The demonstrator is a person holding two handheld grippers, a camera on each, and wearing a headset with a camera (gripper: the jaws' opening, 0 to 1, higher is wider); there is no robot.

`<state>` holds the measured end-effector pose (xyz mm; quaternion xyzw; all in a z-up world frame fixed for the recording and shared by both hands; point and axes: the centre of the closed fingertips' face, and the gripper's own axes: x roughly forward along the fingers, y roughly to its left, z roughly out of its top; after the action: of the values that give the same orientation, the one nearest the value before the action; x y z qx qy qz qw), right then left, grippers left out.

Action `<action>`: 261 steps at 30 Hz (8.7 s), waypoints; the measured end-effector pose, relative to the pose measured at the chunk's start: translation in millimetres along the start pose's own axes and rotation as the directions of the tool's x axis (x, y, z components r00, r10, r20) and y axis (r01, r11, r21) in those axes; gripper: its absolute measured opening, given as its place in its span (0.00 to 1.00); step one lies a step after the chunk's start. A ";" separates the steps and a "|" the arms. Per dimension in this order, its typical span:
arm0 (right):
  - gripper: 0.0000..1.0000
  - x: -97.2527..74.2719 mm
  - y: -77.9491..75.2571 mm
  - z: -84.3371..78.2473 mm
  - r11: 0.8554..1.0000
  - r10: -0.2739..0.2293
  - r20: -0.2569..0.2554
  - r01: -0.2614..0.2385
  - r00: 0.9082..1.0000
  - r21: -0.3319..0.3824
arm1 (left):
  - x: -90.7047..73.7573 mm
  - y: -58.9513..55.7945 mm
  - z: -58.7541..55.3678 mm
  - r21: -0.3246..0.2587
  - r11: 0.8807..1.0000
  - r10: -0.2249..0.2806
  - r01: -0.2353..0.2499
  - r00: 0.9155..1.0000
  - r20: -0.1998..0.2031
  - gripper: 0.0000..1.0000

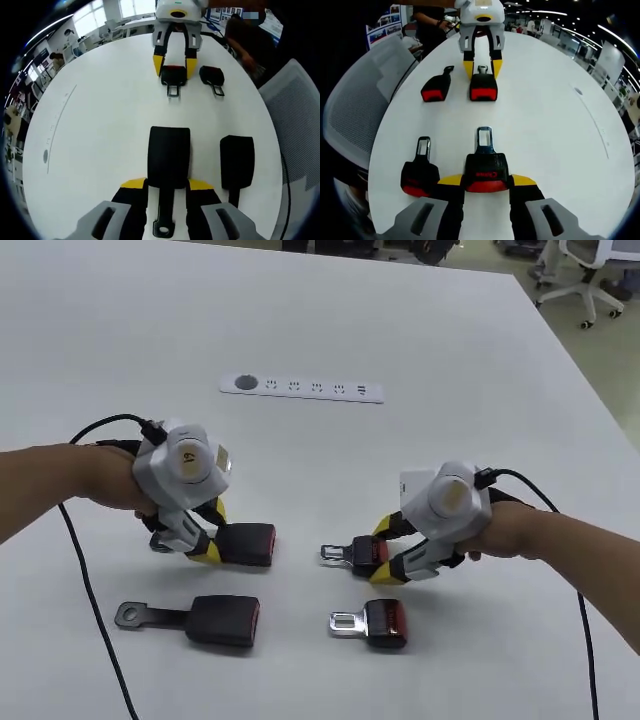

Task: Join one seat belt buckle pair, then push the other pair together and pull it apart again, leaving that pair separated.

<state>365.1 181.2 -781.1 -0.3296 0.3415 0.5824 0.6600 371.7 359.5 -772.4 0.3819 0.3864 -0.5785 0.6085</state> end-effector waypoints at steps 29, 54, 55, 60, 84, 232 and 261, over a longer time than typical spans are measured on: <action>0.30 9.1 -1.8 12.7 1.000 -0.004 0.004 0.004 1.000 0.003 | 2.5 3.9 -3.3 -0.009 1.000 0.000 0.000 1.000 0.001 0.29; 0.30 26.1 -1.4 37.8 1.000 0.003 0.023 -0.003 1.000 -0.017 | 3.7 4.8 -4.8 -0.013 1.000 0.000 0.000 1.000 -0.002 0.29; 0.30 26.8 -2.0 38.6 1.000 0.004 0.023 -0.003 1.000 -0.019 | 3.5 4.5 -4.5 -0.013 1.000 0.000 0.000 1.000 -0.001 0.29; 0.30 29.6 -0.5 45.8 1.000 0.000 0.033 0.001 0.999 -0.016 | 2.6 2.7 -2.8 -0.013 1.000 0.000 0.000 1.000 -0.002 0.29; 0.31 40.3 2.7 64.1 1.000 0.004 0.041 -0.003 0.999 -0.028 | 10.9 5.8 -0.8 0.006 1.000 0.014 -0.014 1.000 -0.010 0.32; 0.64 -37.4 24.4 25.6 0.974 -0.176 0.177 0.145 0.968 0.173 | -59.2 -48.5 -35.6 -0.448 0.881 0.297 -0.154 0.916 0.269 0.51; 0.99 -63.6 60.1 8.5 0.880 -0.414 0.345 0.273 0.842 0.390 | -70.6 -79.1 -44.8 -0.603 0.777 0.485 -0.182 0.784 0.388 0.95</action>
<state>300.4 160.0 -725.7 -0.1400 0.2176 0.4449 0.8574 289.1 426.2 -727.8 0.0895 0.2737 -0.4059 0.8674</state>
